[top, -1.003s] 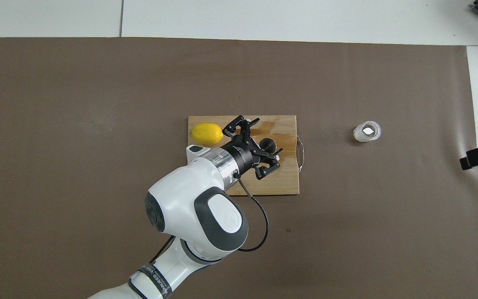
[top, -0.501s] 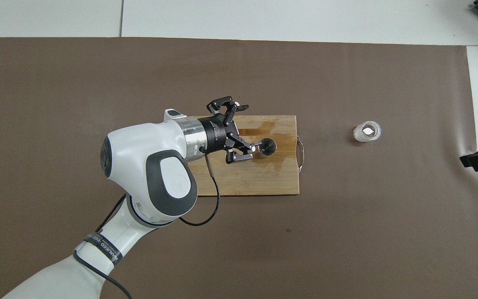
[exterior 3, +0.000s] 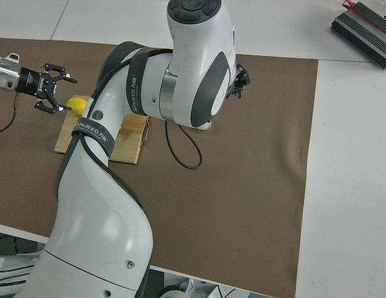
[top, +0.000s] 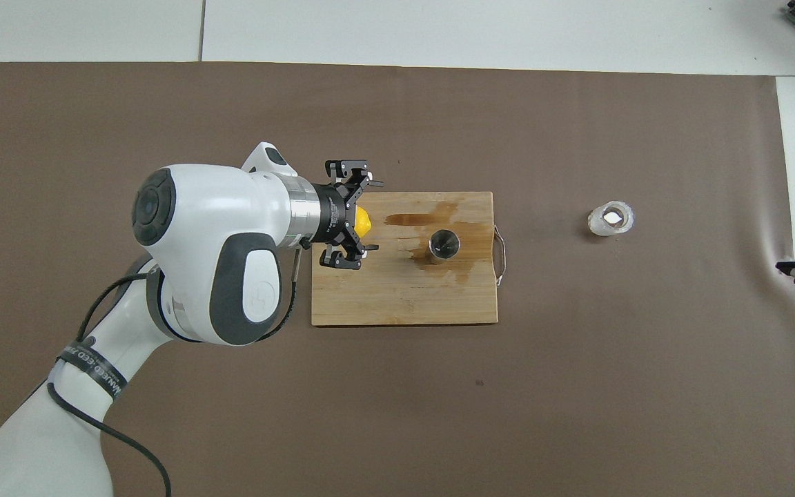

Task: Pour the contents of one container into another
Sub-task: 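Retract the left gripper while the right gripper reaches the glass cup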

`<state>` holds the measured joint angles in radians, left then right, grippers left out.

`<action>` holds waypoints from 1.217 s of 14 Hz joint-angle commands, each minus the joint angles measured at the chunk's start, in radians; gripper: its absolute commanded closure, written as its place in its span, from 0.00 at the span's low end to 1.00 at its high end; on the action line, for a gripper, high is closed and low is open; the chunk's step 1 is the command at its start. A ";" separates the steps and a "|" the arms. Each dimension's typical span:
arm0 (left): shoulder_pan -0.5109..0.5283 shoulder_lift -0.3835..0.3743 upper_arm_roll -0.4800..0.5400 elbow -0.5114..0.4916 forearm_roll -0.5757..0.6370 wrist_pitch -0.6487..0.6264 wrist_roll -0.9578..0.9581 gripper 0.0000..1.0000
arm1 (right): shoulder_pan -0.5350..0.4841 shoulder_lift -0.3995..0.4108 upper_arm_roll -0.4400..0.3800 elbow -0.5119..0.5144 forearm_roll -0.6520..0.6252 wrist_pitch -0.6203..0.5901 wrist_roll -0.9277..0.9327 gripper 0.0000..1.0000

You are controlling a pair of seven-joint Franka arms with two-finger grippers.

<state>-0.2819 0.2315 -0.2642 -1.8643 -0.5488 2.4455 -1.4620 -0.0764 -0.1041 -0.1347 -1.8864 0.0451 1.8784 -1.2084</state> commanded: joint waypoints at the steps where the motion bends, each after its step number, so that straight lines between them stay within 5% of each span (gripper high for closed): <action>1: 0.013 -0.017 0.037 0.048 0.195 -0.116 0.026 0.00 | -0.057 0.065 0.003 -0.023 0.126 0.033 -0.240 0.00; 4: 0.050 -0.029 0.045 0.092 0.330 -0.225 0.049 0.00 | -0.080 0.157 0.003 -0.025 0.230 0.019 -0.483 0.00; 9: 0.085 -0.049 0.048 0.116 0.548 -0.365 0.407 0.00 | -0.091 0.291 0.004 -0.025 0.444 0.054 -0.652 0.00; 17: 0.271 -0.139 0.048 0.114 0.553 -0.554 1.054 0.00 | -0.083 0.480 0.023 -0.020 0.756 0.110 -0.743 0.00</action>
<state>-0.0384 0.1230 -0.2082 -1.7459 -0.0125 1.9359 -0.4851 -0.1569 0.3668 -0.1222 -1.9146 0.7642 1.9791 -1.9338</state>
